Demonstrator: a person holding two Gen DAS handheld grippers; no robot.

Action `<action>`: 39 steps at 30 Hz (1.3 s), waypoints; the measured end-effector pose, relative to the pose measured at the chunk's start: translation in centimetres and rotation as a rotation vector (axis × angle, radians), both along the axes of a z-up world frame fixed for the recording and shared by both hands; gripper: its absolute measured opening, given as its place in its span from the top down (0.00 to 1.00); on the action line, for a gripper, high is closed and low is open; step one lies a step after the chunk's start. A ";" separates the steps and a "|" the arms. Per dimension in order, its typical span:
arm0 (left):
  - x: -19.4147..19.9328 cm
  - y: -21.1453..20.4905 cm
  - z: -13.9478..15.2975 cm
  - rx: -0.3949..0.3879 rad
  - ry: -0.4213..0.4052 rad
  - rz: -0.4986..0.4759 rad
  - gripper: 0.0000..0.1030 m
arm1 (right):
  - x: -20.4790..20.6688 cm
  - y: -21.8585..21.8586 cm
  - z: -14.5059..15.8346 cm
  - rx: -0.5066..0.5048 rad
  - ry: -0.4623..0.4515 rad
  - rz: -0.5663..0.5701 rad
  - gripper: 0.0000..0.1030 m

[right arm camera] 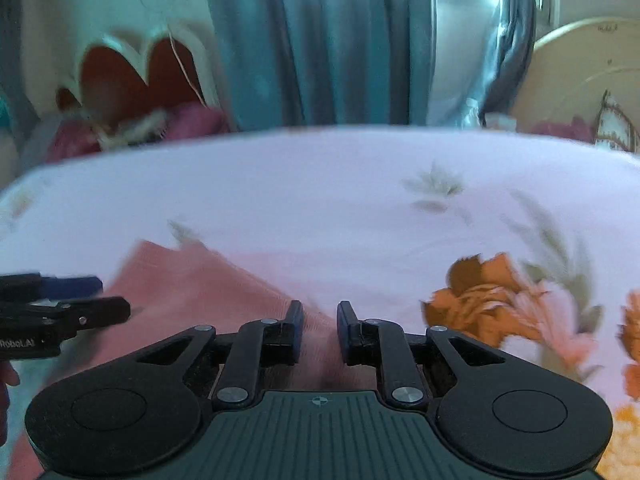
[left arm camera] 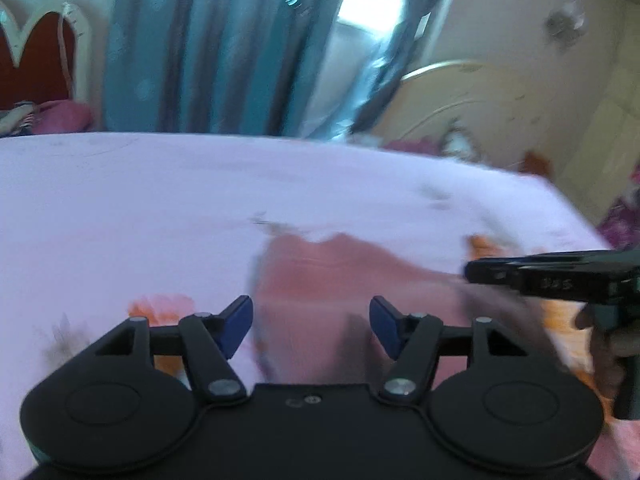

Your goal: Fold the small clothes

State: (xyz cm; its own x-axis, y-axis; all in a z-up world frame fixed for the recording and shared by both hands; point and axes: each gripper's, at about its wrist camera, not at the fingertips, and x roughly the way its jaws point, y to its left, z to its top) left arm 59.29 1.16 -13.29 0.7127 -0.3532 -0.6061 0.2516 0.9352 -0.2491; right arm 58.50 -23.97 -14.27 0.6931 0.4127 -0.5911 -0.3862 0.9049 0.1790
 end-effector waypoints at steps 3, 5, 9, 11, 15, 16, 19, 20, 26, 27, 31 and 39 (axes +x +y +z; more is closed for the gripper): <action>-1.7 -2.3 -1.0 0.125 0.014 -0.042 0.37 | -2.9 0.0 -0.4 0.000 0.023 0.110 0.83; -2.5 -2.0 -1.5 0.118 0.030 -0.029 0.37 | -4.8 -0.4 -1.8 -0.100 0.010 0.081 0.83; -6.9 0.1 0.0 0.000 0.028 -0.020 0.47 | -9.3 -3.7 -0.4 -0.059 -0.011 0.017 0.83; -9.5 0.7 0.1 -0.027 0.037 -0.012 0.50 | -12.9 -4.4 0.4 -0.005 -0.023 0.081 0.83; -13.2 2.2 -2.3 -0.019 0.159 0.053 0.44 | -16.7 -4.2 -1.6 -0.100 0.031 0.113 0.83; -13.6 2.1 -2.7 -0.027 0.167 0.061 0.44 | -17.0 -4.7 -2.8 -0.161 0.049 0.059 0.83; -15.6 0.9 -2.0 0.039 0.176 0.029 0.47 | -18.6 -6.6 -1.8 -0.061 0.047 -0.015 0.83; -16.4 0.6 -2.0 0.053 0.181 0.018 0.47 | -19.3 -7.0 -1.0 -0.035 0.028 -0.031 0.83; -19.6 2.7 -0.3 -0.042 0.099 0.105 0.42 | -22.1 -9.3 0.6 0.130 0.038 -0.100 0.36; -19.5 3.0 0.0 -0.053 0.092 0.117 0.42 | -22.2 -9.1 0.6 0.141 0.053 -0.083 0.36; -18.2 3.9 -0.4 -0.111 0.136 0.147 0.49 | -21.5 -7.5 0.6 0.157 0.120 -0.058 0.50; -18.0 2.1 -0.7 0.059 0.221 0.052 0.50 | -20.2 -8.5 -2.9 0.230 0.264 -0.105 0.95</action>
